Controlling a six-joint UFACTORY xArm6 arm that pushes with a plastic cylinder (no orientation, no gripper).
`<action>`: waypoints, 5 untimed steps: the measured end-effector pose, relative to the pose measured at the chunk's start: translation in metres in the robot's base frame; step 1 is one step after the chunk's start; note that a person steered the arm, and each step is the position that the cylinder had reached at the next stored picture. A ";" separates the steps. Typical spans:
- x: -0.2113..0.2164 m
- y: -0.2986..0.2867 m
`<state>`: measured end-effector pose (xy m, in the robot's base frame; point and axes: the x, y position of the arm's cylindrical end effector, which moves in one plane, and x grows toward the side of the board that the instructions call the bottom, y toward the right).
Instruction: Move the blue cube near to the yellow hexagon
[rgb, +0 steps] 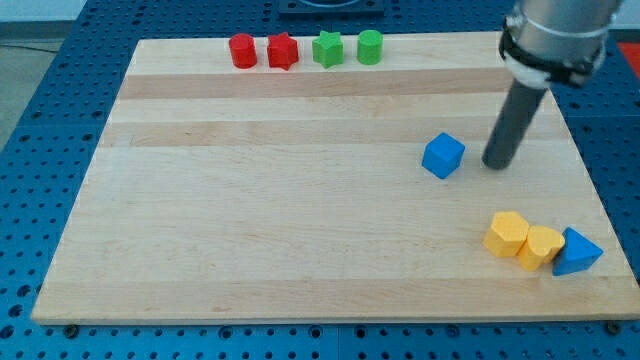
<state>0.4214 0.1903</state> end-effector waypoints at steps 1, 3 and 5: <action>-0.038 -0.027; -0.004 -0.068; 0.029 -0.072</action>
<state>0.4506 0.1187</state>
